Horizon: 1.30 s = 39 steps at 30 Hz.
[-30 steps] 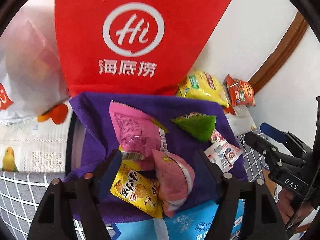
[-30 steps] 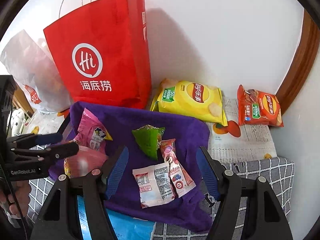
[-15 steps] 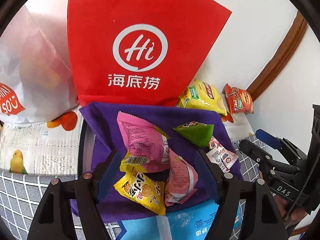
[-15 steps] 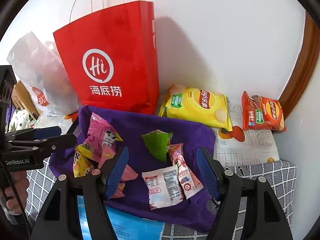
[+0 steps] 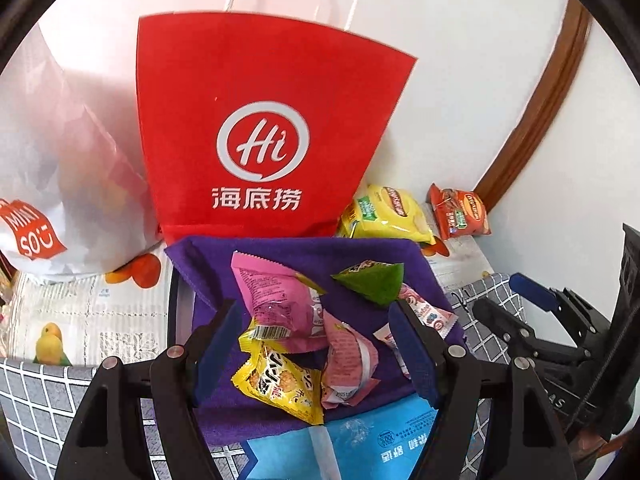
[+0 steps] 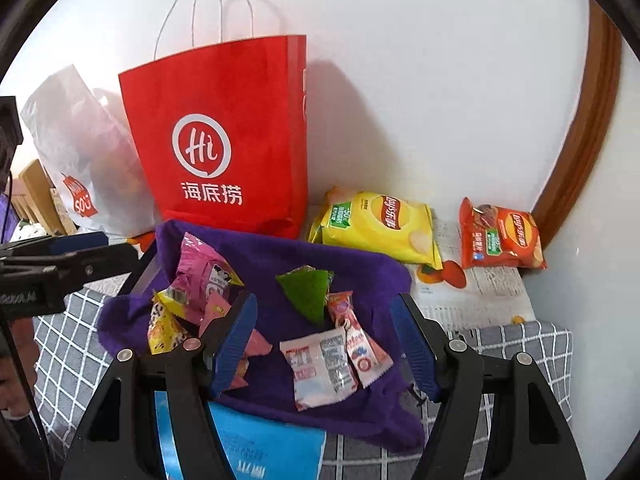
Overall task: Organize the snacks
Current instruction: 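Withdraw both tools from the towel back toward the snack pile, then reach the right tool to the pink peach packet while the left tool approaches the beige packet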
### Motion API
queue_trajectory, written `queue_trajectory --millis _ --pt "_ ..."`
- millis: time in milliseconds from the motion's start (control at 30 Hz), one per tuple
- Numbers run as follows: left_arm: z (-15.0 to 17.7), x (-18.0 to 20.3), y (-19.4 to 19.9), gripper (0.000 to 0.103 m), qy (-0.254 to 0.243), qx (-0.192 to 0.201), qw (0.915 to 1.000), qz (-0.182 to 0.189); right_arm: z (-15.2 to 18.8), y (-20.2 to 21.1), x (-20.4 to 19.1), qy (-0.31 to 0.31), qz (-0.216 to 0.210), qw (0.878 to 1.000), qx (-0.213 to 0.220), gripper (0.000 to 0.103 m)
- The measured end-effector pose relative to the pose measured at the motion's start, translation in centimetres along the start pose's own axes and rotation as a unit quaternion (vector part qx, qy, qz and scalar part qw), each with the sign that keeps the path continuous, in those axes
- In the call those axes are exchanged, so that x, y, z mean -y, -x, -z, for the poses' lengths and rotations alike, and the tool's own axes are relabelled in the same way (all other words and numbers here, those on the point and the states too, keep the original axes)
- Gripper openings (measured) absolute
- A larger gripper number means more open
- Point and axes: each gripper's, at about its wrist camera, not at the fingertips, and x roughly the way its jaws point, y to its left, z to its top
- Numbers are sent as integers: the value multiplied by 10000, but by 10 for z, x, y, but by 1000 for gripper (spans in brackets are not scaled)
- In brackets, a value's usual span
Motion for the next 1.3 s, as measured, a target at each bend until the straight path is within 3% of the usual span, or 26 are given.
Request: queue_trajectory --millis 133,333,433,633,800,933,1067,1300 --pt "1 4 14 74 -58 137 9999 51 12 17 8 -256 107 9996 -10 70" --pt "1 6 34 74 -58 398 9991 154 29 40 19 -551 -87 9968 -578 70" --pt "2 9 40 73 -150 396 9990 128 39 60 23 -685 -38 9967 -433 73" --pt "5 20 65 72 -220 555 9978 303 55 100 25 -777 526 9955 -126 81" --pt "16 30 89 74 -294 667 9966 391 75 124 23 -900 381 9950 194 81" --pt "33 31 97 74 -324 547 9978 208 91 125 12 -702 318 9970 96 81" --pt "53 25 104 74 -287 438 9986 -6 111 113 2 -639 -152 9976 -207 81" --pt "89 10 111 74 -189 364 9990 -179 153 82 -15 -636 -330 9953 -652 81"
